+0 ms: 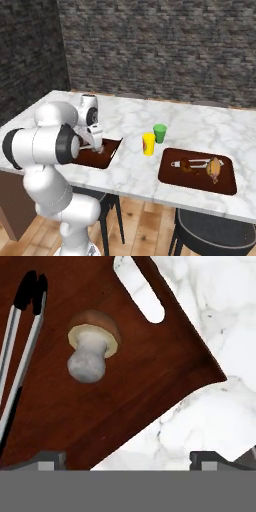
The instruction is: Gather the mushroom and lime from the fridge and place them on a tray on the dining counter. Then gather the chicken drumsticks from the fridge and place them on the other tray.
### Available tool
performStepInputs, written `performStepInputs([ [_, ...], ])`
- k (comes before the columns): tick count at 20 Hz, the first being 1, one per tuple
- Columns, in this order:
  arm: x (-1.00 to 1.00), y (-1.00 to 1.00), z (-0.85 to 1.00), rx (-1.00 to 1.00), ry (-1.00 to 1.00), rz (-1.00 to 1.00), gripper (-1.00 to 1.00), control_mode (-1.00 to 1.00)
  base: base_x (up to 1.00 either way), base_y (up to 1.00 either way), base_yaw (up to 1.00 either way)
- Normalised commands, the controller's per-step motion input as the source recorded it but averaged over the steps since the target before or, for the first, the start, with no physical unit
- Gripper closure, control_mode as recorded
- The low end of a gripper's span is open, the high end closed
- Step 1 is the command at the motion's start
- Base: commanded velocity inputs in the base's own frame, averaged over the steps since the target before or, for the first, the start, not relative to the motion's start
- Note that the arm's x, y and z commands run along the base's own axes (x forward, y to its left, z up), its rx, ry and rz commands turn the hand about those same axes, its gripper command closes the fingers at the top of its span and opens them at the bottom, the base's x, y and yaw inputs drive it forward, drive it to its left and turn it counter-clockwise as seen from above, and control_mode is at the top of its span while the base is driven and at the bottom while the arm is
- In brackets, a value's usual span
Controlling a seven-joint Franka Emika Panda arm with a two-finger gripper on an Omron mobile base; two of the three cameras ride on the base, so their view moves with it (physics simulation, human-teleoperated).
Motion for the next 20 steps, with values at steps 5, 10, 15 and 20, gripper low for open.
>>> performStepInputs([
  [5, -0.59, -0.13, 0.45, 0.0, 0.0, 0.0, -1.0, -1.0, 0.0, 0.0, 0.0],
  [10, -0.52, -0.27, 0.57, 0.0, 0.0, 0.04, -1.0, -1.0, 0.0, 0.0, 0.0],
  [15, -0.68, -0.13, 0.58, 0.0, -0.01, 0.08, -1.0, -1.0, 0.0, 0.0, 0.0],
  [20, -0.76, 0.0, 0.29, 0.0, 0.0, 0.17, -1.0, -1.0, 0.0, 0.0, 0.0],
])
